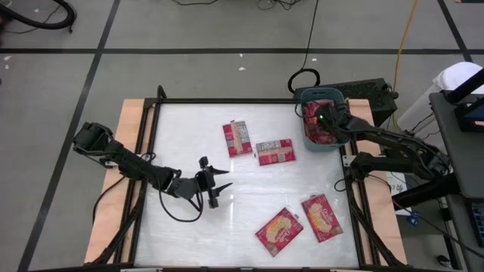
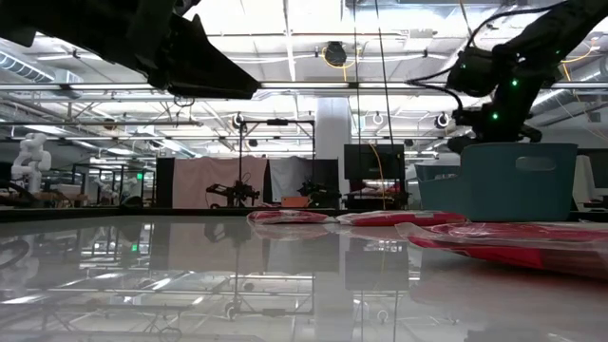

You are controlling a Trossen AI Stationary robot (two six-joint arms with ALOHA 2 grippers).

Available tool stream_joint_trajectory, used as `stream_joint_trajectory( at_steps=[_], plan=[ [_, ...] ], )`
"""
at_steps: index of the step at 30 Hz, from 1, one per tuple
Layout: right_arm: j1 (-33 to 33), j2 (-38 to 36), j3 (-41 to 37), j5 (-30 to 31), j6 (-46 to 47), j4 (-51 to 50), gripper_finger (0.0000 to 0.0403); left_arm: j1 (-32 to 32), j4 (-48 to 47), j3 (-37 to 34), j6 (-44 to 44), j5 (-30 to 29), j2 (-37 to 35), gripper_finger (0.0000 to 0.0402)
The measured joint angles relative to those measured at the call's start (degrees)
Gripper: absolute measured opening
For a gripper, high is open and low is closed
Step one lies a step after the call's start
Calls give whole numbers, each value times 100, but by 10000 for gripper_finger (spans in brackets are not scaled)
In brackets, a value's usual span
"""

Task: Sort popcorn bags into baskets
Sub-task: Put the red popcorn bag into the blue bin

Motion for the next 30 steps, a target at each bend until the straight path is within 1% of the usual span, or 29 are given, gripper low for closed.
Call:
stream_joint_trajectory(
  at_steps=[5,8,12,16,19,22,26,28,30],
  plan=[
    [225,-478,122,-39,140,115,29,7,0,0,98,2,1,207],
    [546,-908,189,-43,332,-32,32,7,0,0,103,2,0,207],
    [1347,-1395,192,-267,891,-322,33,12,-2,0,89,2,1,207],
    [2556,-1554,121,-473,1812,-389,34,77,-2,0,-113,4,2,207],
    [3527,-1412,83,-413,2547,-378,34,138,-2,0,-305,2,2,207],
    [4561,-1124,80,9,2902,-94,34,108,3,0,-293,211,2,207],
    [5769,-584,80,681,2887,773,34,0,-10,2,-223,402,0,207],
    [6278,-256,83,1009,2705,1373,34,-41,-40,2,-223,473,0,207],
    [6686,104,83,1208,2468,1960,34,-86,-37,2,-249,525,0,207]
  ],
)
